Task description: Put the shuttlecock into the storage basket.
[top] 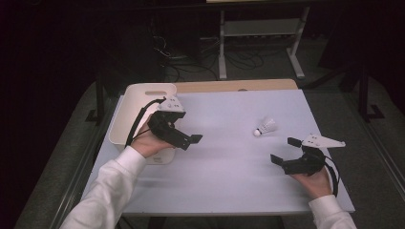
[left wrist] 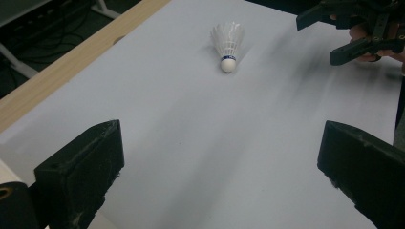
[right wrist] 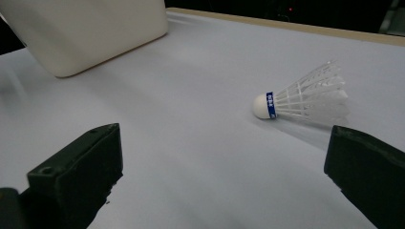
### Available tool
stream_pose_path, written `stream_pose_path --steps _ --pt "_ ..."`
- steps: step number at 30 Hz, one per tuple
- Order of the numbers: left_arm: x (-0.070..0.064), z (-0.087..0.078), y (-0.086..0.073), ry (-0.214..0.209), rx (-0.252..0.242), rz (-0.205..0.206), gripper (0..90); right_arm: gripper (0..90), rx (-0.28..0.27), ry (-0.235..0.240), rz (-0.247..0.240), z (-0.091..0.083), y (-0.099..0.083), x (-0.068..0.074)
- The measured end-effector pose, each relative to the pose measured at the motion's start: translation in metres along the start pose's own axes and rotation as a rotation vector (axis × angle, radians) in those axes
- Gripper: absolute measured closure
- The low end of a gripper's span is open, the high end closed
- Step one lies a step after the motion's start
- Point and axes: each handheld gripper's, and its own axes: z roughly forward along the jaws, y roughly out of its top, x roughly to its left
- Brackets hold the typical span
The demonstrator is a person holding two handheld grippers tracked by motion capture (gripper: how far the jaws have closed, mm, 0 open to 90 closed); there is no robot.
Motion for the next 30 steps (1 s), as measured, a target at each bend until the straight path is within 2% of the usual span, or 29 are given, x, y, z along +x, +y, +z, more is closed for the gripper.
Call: stream_pose_path --steps 1,2,8,11,16,21,30 --pt "0.002 0.001 0.001 -0.009 0.013 0.01 1.4 0.0 -0.001 -0.001 -0.001 0.0 0.0 0.0" --pt "0.002 0.003 0.002 -0.012 0.018 0.002 1.4 0.0 -0.002 -0.002 0.0 0.0 0.0 0.0" --pt "0.006 0.008 0.013 0.001 0.054 0.022 1.4 0.0 -0.015 0.005 0.002 -0.001 0.0 0.0" --pt "0.007 0.012 0.016 -0.004 0.048 0.008 1.5 0.0 -0.017 0.005 0.005 -0.002 0.0 0.0" --pt "0.008 0.017 0.021 0.0 0.069 0.022 1.4 0.0 -0.018 0.0 0.005 -0.003 0.0 -0.001" --pt "0.01 0.022 0.027 -0.015 0.088 0.026 1.4 0.0 -0.021 -0.003 0.007 -0.004 0.0 -0.002" --pt "0.015 0.037 0.033 -0.021 0.118 0.015 1.4 0.0 -0.026 0.002 0.003 -0.005 0.0 -0.002"
